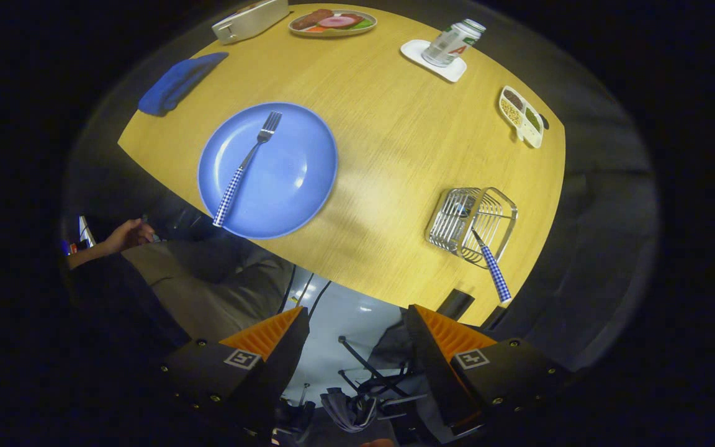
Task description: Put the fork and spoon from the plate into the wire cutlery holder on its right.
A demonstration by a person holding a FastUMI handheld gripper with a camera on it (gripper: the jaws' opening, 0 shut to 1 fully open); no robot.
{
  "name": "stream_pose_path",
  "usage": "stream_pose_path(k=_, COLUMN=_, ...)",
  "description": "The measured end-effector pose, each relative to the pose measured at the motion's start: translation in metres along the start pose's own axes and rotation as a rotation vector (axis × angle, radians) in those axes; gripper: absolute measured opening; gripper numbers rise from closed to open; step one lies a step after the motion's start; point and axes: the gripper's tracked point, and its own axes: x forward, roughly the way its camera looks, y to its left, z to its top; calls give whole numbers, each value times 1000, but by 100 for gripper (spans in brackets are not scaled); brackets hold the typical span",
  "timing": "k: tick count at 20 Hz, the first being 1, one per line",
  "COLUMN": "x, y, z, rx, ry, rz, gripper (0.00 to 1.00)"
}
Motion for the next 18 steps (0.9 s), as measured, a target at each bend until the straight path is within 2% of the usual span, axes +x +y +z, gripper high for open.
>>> stream_pose_path(k=10, x=21, y=86, z=47, rx=49, ry=-36, rz=105, gripper=97)
stream_pose_path(k=18, x=41, y=125, z=101, rx=149, ry=-37, rz=177, gripper=97)
